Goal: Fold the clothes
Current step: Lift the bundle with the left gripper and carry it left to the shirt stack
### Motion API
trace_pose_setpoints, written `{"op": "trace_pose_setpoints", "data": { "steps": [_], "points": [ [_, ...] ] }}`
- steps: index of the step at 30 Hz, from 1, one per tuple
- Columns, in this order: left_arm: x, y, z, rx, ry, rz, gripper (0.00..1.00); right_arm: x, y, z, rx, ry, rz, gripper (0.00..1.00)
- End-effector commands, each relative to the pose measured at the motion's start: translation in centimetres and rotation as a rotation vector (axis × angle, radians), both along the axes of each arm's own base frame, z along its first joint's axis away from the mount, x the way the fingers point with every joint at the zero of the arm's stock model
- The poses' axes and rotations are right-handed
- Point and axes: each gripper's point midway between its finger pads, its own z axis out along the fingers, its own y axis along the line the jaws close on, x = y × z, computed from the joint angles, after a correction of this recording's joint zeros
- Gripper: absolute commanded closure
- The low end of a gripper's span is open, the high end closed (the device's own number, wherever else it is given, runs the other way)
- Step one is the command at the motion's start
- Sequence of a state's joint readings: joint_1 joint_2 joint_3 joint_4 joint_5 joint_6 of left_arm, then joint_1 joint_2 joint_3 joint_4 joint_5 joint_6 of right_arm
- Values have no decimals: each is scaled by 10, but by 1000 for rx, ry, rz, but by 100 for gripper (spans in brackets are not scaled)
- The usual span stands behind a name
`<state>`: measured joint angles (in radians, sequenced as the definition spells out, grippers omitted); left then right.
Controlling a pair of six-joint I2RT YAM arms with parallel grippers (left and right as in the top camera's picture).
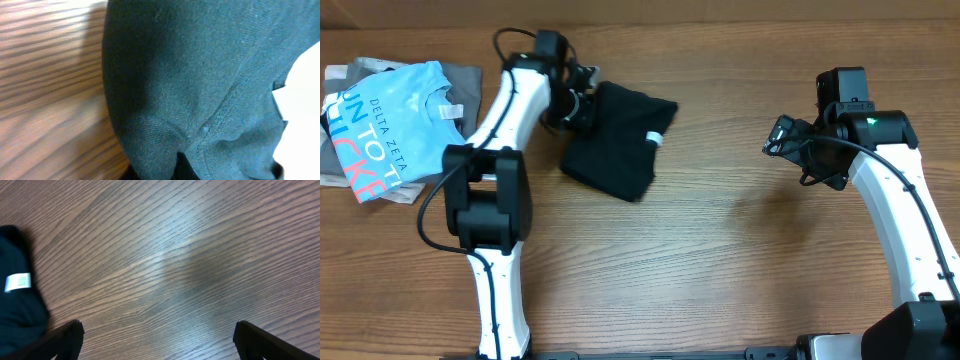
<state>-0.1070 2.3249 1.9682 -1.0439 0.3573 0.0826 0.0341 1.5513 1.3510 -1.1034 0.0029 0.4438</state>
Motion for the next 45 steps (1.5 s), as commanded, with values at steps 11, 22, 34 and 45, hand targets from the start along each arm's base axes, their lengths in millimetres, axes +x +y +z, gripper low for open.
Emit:
{"op": "trace_pose_setpoints", "data": {
  "steps": [11,22,34,45],
  "points": [
    [17,116,90,221,-46,256,96,-1,-1,-1,-5,2,3,0],
    [-4,184,139,270,-79,437,96,-2,-2,-2,-9,9,2,0],
    [-19,244,179,189,-165,600,96,-4,-2,-2,-9,16,2,0],
    [-23,269,204,123,-247,652,96,-5,-1,-2,-5,21,3,0]
  ]
}}
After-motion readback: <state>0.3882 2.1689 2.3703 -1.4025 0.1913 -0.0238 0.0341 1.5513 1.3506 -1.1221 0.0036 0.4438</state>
